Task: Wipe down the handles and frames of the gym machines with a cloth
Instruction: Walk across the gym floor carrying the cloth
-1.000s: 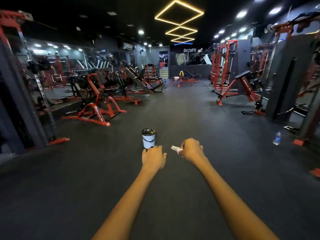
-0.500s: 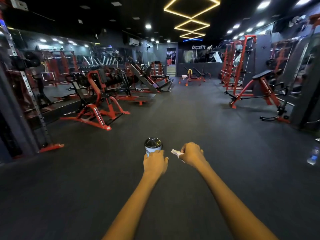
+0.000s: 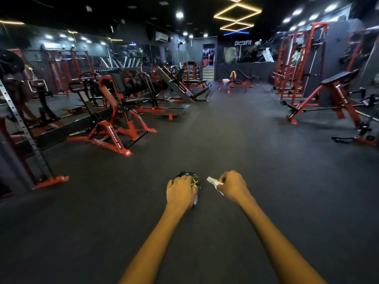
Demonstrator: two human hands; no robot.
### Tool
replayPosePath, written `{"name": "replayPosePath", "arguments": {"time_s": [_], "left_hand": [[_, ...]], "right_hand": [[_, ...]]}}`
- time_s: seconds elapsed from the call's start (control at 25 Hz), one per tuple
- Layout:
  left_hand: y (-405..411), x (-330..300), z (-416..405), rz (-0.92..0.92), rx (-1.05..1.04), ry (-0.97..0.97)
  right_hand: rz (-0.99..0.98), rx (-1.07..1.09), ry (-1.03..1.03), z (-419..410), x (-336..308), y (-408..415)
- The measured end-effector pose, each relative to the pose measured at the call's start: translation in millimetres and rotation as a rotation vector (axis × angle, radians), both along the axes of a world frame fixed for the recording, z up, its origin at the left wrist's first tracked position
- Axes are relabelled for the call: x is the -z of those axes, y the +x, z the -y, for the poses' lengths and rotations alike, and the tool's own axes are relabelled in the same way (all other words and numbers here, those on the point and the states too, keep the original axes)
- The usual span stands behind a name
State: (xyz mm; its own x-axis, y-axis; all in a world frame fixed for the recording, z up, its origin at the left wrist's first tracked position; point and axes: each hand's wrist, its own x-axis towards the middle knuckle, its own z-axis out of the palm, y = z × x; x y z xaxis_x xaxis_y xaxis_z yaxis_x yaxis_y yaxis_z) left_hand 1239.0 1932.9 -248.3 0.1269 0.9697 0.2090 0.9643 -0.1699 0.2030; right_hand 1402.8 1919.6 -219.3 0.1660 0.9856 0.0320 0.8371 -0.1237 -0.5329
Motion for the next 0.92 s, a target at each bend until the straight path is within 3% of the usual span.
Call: {"name": "replayPosePath", "arguments": {"time_s": [0.2,0.52,0.92], "left_hand": [[2.9,28.3,-153.2,-0.008,-0.015,-0.061],[0.0,21.5,-403.4,0.029,-0.067,-0.086],[-31.1,77.8,-692.0,0.05,-0.057,-0.185]], "right_hand": [[-0.042,-0.057,-0.019,-162.7,15.3,7.5],[-0.039,-0.148,-0.071,-424.6,21.7,-4.0],[0.026,-0.189,-0.185,-723.1,76.3,-28.7]]}}
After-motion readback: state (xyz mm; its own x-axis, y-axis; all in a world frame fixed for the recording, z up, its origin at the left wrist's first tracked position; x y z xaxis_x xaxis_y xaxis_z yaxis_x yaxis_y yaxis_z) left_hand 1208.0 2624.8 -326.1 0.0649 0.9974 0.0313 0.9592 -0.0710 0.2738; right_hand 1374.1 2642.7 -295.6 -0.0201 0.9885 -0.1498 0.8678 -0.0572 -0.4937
